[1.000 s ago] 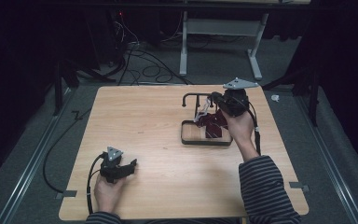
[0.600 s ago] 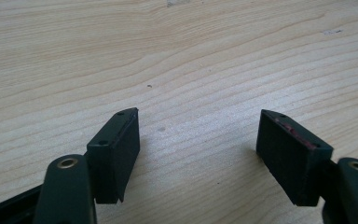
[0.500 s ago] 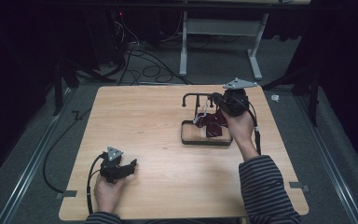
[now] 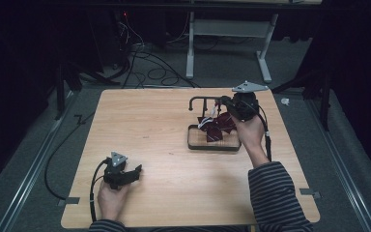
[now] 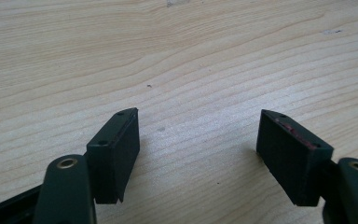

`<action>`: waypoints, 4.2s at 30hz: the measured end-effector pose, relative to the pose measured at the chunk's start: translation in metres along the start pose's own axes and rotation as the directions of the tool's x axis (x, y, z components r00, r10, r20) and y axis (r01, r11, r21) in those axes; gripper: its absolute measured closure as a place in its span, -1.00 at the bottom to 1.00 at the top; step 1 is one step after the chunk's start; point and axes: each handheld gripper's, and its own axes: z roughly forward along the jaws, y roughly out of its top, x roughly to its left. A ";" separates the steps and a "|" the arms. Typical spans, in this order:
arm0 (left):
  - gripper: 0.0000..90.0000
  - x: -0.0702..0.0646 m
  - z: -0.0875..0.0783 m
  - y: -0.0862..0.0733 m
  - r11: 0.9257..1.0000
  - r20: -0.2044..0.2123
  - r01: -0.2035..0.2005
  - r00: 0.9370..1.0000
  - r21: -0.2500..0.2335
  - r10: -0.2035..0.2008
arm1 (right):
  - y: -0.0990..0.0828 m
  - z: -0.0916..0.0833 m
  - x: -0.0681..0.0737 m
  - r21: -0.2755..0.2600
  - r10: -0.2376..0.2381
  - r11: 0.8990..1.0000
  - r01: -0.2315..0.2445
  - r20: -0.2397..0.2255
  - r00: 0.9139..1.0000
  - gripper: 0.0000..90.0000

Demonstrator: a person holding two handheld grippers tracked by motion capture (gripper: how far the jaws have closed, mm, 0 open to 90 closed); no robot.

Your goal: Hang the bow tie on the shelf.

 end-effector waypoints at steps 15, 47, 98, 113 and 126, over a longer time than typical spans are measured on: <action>-0.32 0.000 0.000 0.000 1.000 0.000 -0.002 1.000 0.002 0.002 | -0.011 -0.018 0.001 -0.022 -0.025 0.999 0.025 -0.035 0.999 0.88; -0.32 0.000 0.000 0.000 1.000 -0.002 -0.005 1.000 0.005 0.005 | -0.051 -0.050 -0.013 -0.026 0.023 0.999 -0.024 -0.027 0.999 0.71; -0.32 -0.001 0.000 0.000 1.000 -0.009 -0.009 1.000 0.002 0.009 | -0.157 -0.068 -0.012 0.037 0.174 0.984 -0.172 -0.054 0.983 0.65; -0.32 -0.001 0.000 0.000 1.000 -0.009 -0.010 1.000 0.003 0.010 | -0.182 -0.056 -0.004 0.087 0.201 0.977 -0.195 -0.070 0.977 0.64; -0.32 -0.002 0.001 0.000 1.000 -0.011 -0.010 1.000 0.001 0.010 | -0.202 -0.039 0.007 0.161 0.202 0.969 -0.189 -0.069 0.977 0.59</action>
